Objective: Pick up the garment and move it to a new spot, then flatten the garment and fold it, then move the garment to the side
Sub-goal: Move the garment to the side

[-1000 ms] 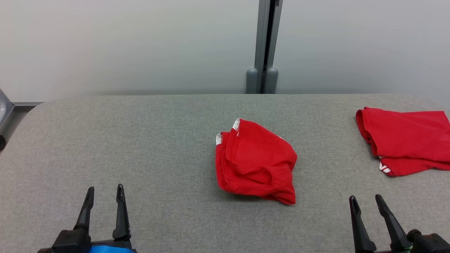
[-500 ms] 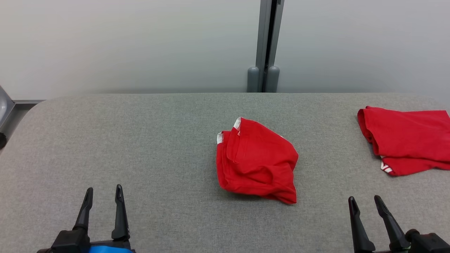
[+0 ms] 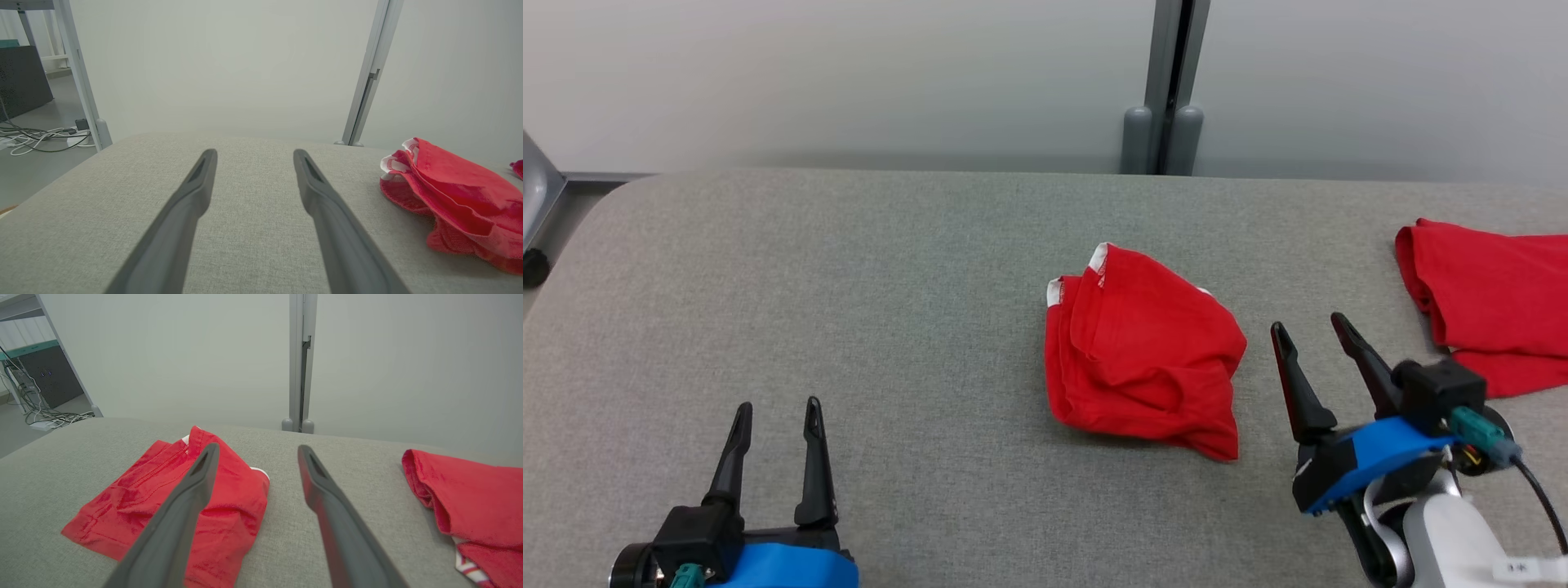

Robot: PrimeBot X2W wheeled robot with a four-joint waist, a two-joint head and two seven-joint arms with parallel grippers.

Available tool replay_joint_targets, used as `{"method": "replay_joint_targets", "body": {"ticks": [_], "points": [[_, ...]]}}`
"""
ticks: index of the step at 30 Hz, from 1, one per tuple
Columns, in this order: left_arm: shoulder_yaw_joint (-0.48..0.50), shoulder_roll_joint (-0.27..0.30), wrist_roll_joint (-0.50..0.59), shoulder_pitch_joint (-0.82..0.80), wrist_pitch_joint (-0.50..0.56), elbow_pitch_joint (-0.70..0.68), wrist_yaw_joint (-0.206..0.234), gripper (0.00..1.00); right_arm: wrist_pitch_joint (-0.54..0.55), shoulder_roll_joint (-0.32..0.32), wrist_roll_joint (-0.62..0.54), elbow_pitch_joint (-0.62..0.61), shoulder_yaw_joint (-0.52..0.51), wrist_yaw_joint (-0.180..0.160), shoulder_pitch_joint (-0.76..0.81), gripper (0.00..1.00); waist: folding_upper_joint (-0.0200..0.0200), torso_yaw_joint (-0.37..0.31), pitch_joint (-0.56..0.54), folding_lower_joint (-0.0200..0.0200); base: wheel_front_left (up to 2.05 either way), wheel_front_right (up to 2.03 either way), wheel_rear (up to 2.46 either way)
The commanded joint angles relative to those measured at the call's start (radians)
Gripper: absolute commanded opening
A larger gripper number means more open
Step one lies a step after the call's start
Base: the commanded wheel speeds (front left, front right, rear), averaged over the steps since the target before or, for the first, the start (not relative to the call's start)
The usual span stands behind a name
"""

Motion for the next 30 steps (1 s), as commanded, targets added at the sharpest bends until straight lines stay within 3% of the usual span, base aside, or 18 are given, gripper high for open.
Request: {"method": "replay_joint_targets", "body": {"ticks": [1, 15, 29, 30], "points": [[-0.007, -0.001, -0.006, -0.024, -0.002, -0.001, 0.005, 1.0, 0.014, -0.009, -0.009, 0.03, -0.005, 0.001, -0.043, 1.0, -0.0002, 0.021, 0.024, -0.0001, 0.0, 0.0, 0.0], [-0.05, -0.001, -0.031, -0.099, -0.002, 0.006, 0.021, 1.0, 0.06, -0.025, -0.001, 0.422, -0.035, 0.001, -0.271, 1.0, -0.0002, 0.117, 0.146, -0.0001, 0.0, 0.0, 0.0], [-0.072, -0.001, -0.041, -0.121, -0.002, 0.017, 0.025, 1.0, 0.011, 0.015, 0.052, 0.644, 0.03, 0.001, -0.33, 1.0, -0.0002, 0.134, 0.157, -0.0001, 0.0, 0.0, 0.0], [-0.073, -0.001, -0.042, -0.122, -0.002, 0.018, 0.025, 1.0, 0.005, 0.017, 0.057, 0.654, 0.037, 0.001, -0.334, 0.93, -0.0002, 0.135, 0.156, -0.0001, 0.0, 0.0, 0.0]]}}
